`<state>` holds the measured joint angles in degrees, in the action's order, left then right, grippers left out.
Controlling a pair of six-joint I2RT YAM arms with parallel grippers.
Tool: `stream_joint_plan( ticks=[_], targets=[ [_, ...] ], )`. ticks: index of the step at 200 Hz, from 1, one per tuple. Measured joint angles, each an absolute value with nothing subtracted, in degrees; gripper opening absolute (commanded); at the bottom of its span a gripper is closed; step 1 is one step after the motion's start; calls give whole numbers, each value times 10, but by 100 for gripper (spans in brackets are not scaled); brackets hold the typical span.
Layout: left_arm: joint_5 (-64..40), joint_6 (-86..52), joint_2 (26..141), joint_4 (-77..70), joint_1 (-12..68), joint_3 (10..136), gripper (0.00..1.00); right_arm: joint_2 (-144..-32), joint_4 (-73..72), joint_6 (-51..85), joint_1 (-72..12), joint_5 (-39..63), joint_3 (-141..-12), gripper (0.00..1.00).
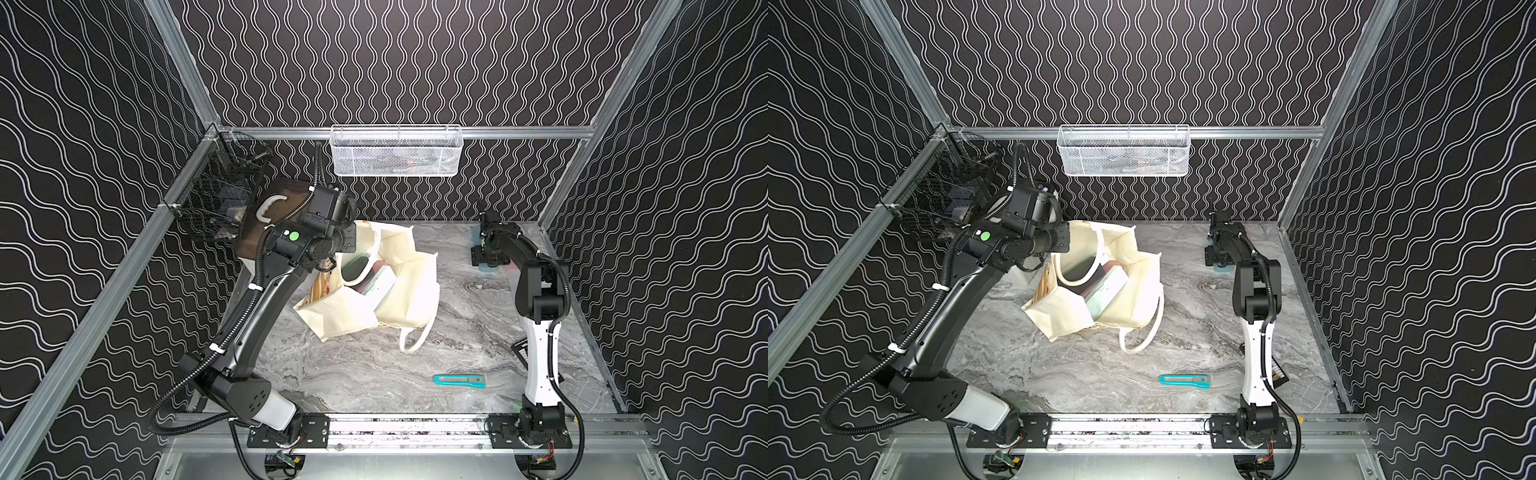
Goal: Take out the pencil case from the canvas bag
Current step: Move the pencil case to the center of the board.
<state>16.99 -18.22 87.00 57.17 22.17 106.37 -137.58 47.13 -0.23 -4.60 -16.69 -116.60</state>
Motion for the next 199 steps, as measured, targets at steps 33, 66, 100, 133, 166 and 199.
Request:
stream_joint_plan(
  ticks=[33,66,100,133,166,199],
  targets=[
    [170,-182,870,572,222,1064,0,-1376,471,-5,-46,-179,-1168,89],
    [170,-182,870,572,222,1064,0,-1366,475,-5,-47,-176,-1169,89],
    [149,-170,855,561,221,1049,0,-1278,465,18,-50,-171,-1129,89],
    [102,-142,844,533,221,1029,0,-1126,406,79,-70,-165,-1024,92],
    [45,-114,844,487,221,1015,0,-1014,361,124,-104,-168,-957,94],
    [8,-90,850,446,221,1007,0,-874,314,136,-120,-105,-862,84]
  ],
)
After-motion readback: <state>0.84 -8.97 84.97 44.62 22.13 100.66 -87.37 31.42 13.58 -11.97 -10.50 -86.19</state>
